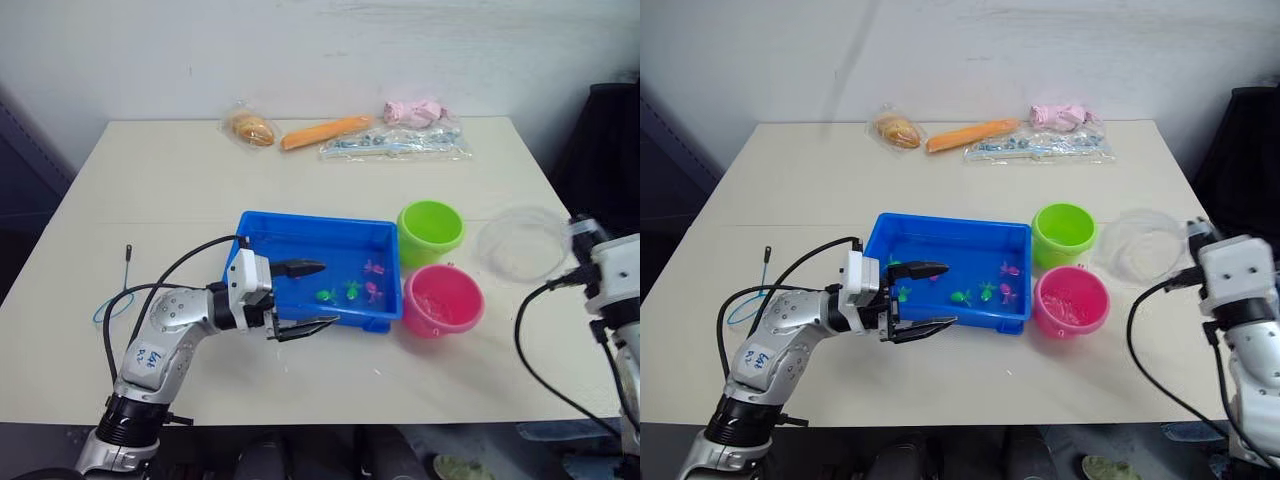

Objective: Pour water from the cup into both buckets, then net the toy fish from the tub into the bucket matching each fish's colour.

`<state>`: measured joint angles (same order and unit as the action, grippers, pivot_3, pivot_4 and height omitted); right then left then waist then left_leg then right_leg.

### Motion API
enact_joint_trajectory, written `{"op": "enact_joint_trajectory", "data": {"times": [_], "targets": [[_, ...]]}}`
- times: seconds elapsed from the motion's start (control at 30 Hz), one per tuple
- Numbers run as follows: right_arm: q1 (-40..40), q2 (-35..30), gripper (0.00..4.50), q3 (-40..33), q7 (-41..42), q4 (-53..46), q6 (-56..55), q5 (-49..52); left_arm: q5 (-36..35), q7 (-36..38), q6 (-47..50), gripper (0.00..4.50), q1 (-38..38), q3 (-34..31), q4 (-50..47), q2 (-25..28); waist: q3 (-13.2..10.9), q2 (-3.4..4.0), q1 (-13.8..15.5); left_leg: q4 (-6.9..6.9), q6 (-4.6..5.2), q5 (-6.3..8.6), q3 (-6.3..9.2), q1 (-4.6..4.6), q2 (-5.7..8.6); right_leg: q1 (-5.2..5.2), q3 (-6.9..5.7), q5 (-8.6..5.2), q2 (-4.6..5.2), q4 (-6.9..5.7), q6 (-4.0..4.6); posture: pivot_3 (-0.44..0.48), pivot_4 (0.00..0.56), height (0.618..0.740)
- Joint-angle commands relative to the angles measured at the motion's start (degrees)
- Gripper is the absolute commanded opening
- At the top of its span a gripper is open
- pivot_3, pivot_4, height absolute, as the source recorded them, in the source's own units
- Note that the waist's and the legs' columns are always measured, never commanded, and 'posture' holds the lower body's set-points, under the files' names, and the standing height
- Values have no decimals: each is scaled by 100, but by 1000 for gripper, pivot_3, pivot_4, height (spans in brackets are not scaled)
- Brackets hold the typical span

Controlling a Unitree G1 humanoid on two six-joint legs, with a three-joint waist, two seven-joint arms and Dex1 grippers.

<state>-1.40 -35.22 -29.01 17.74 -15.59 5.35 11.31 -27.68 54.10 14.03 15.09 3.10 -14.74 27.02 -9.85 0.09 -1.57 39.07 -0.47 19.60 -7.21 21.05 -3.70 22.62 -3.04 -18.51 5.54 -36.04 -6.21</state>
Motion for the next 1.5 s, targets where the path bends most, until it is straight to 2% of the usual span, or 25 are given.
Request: {"op": "enact_joint_trajectory", "data": {"times": [0.03,0.33,0.53,0.7,0.97,1.5], "targets": [[-590,-263,59,-96,-80,-223,917,407,-302,-303,145,4500,85,-451,-81,-38,0,0,-11,1,1,0,-1,-1,-1,1,3,0,0,-3,0,0,150,740],[-2273,-793,59,828,-235,926,1970,-248,-358,-668,348,4500,389,-765,20,-80,-1,-1,22,2,6,-4,-1,11,5,10,-1,1,10,-4,-3,0,150,740],[-3043,-1266,59,1859,-106,2204,844,-1335,-263,-897,225,4500,562,-837,25,-207,-2,-3,-1,1,9,-3,-11,21,16,17,3,5,11,7,-10,0,150,740],[-3347,-1444,59,2422,-199,2866,8,-2063,-198,-966,143,4500,601,-825,66,-195,-2,-4,-6,0,7,-4,-17,19,15,22,4,5,3,6,-10,0,150,740],[-3620,-1337,59,2800,-594,3412,-778,-2760,-225,-1023,130,4500,538,-764,-41,-244,-3,-4,-8,1,4,-6,-25,17,8,24,8,6,4,5,-11,0,150,740],[-3863,-1366,59,3211,-1159,3713,-1711,-3782,-208,-986,129,4500,561,-676,-42,-235,-3,-4,-14,1,0,-8,-79,15,4,28,14,6,4,4,-12,0,150,740]]}}
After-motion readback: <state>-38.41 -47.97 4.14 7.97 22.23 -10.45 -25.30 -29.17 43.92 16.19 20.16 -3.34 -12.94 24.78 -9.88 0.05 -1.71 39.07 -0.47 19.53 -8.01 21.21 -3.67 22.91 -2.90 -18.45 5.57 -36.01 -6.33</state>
